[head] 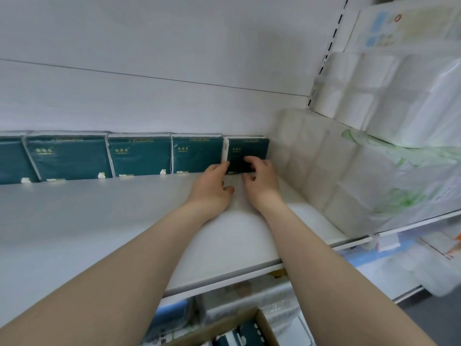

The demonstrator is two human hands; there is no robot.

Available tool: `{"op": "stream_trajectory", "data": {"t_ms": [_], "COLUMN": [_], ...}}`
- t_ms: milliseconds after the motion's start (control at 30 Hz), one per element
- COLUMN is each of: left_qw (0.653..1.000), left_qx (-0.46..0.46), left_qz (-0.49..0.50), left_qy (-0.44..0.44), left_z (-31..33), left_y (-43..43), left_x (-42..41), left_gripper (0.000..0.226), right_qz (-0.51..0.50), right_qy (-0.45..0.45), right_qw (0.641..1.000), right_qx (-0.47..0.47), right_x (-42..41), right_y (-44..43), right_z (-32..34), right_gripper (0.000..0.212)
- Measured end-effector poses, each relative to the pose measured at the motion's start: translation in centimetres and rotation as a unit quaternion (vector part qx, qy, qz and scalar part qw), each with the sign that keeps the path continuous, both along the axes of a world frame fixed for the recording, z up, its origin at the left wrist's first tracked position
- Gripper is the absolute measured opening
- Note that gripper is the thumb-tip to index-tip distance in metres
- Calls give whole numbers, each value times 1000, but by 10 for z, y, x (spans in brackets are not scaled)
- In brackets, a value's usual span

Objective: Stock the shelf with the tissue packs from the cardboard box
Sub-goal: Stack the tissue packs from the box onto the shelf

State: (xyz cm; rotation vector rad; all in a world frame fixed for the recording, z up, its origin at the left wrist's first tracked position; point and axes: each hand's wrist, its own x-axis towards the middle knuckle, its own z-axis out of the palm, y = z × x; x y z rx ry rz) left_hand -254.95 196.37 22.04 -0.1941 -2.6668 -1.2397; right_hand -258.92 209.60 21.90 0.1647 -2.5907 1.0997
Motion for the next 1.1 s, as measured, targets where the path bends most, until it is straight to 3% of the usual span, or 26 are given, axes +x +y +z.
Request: {"op": "stream_trajectory", "data": {"t_ms": [267, 433, 767, 1100], "left_qw": [1000, 999, 980, 985], "left_qx": [1, 34, 196, 144], "left_qz": [5, 8, -17, -89], "left_qy": [-3, -7, -34, -22], "left_z": [-1, -1, 30, 67], "left_y": [-1, -2, -18, -55], "left_x": [-1, -2, 48, 181], "left_gripper": [65, 65, 66, 60], "right_qz": [44, 35, 45, 67], "right_qy": [-58, -59, -38, -28], "right_qw": [984, 988, 996, 990], "right_qx": [161, 136, 74, 120], "right_x": [-4, 5, 87, 221], "right_y": [-8, -5, 6, 3], "right_z": [-1, 7, 30, 43], "right_gripper": [55, 52, 48, 43]}}
